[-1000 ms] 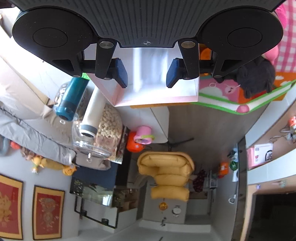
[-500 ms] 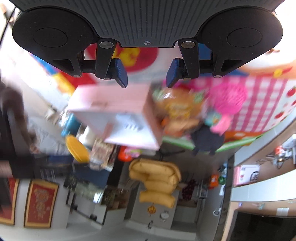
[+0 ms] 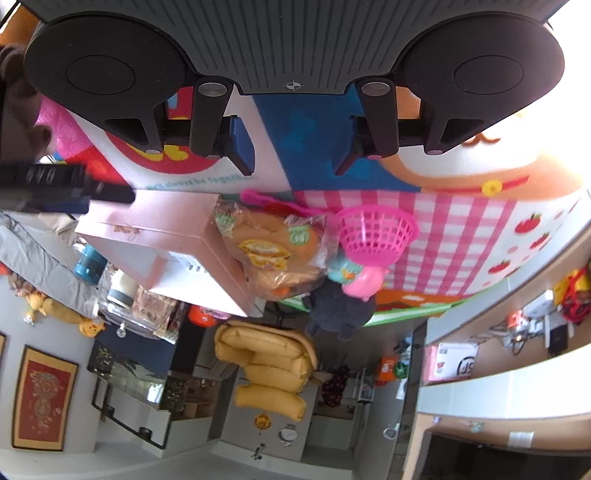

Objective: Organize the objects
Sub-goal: 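Release the charger in the box with the left gripper while the right gripper drops the corn in, then grasp the packaged bread bun with the left gripper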

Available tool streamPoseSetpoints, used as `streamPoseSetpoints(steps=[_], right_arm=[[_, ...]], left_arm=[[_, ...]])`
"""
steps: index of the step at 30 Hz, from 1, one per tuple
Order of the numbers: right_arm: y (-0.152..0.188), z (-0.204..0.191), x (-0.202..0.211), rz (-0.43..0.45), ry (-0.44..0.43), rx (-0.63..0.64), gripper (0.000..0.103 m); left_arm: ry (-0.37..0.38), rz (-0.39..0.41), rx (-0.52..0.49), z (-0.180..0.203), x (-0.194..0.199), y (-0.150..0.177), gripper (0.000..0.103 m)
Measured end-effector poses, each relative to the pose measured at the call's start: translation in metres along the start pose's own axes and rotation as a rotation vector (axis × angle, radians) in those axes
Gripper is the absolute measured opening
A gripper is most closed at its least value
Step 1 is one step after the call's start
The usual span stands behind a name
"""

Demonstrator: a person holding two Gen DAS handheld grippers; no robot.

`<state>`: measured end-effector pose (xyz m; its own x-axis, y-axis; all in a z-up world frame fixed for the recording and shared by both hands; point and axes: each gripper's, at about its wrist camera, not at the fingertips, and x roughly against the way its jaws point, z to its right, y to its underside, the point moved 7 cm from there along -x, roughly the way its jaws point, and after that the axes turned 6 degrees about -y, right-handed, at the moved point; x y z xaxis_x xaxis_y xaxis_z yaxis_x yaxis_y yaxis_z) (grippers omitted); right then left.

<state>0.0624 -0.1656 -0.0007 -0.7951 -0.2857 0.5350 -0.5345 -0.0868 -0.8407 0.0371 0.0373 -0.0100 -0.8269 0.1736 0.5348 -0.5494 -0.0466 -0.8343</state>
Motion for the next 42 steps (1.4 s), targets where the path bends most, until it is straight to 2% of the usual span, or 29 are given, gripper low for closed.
streamPoseSetpoints(steps=[3,5,8,11,14,16,19,22,24,28,34,38,42], right_arm=[[0.015,0.001,-0.009,-0.048,0.009,-0.031,0.103],[0.013,0.003,-0.006,-0.021,-0.002,-0.050,0.103],[0.016,0.005,-0.007,-0.041,-0.016,-0.071,0.103],[0.016,0.008,-0.005,-0.031,-0.021,-0.084,0.103],[0.015,0.011,-0.003,-0.011,-0.018,-0.104,0.103],[0.014,0.014,0.000,0.004,-0.030,-0.120,0.103],[0.013,0.017,0.001,0.017,-0.052,-0.152,0.103],[0.014,0.025,-0.002,-0.006,-0.060,-0.200,0.103],[0.016,0.029,-0.005,-0.023,-0.059,-0.230,0.103],[0.018,0.032,-0.008,-0.035,-0.062,-0.247,0.103],[0.017,0.032,-0.008,-0.027,-0.061,-0.246,0.103],[0.018,0.031,-0.007,-0.026,-0.069,-0.253,0.103],[0.018,0.031,-0.007,-0.026,-0.071,-0.252,0.103]], left_arm=[[0.043,0.049,-0.129,0.016,-0.001,-0.023,0.051],[0.068,0.080,-0.191,0.023,-0.006,-0.044,0.052],[0.053,0.081,-0.140,0.015,-0.033,-0.077,0.053],[0.046,0.034,-0.046,0.001,-0.069,-0.096,0.052],[0.112,-0.053,0.046,-0.009,-0.095,-0.094,0.051],[0.167,-0.092,0.053,-0.010,-0.098,-0.085,0.051],[0.223,-0.118,-0.031,-0.002,-0.082,-0.069,0.051],[0.259,-0.141,-0.188,0.017,-0.055,-0.045,0.052],[0.231,-0.116,-0.320,0.029,-0.038,-0.030,0.052],[0.148,-0.094,-0.458,0.046,-0.026,-0.014,0.058],[0.057,-0.104,-0.514,0.063,-0.040,-0.011,0.069],[0.002,-0.110,-0.570,0.069,-0.041,-0.004,0.069],[-0.039,-0.129,-0.585,0.070,-0.043,0.000,0.069]])
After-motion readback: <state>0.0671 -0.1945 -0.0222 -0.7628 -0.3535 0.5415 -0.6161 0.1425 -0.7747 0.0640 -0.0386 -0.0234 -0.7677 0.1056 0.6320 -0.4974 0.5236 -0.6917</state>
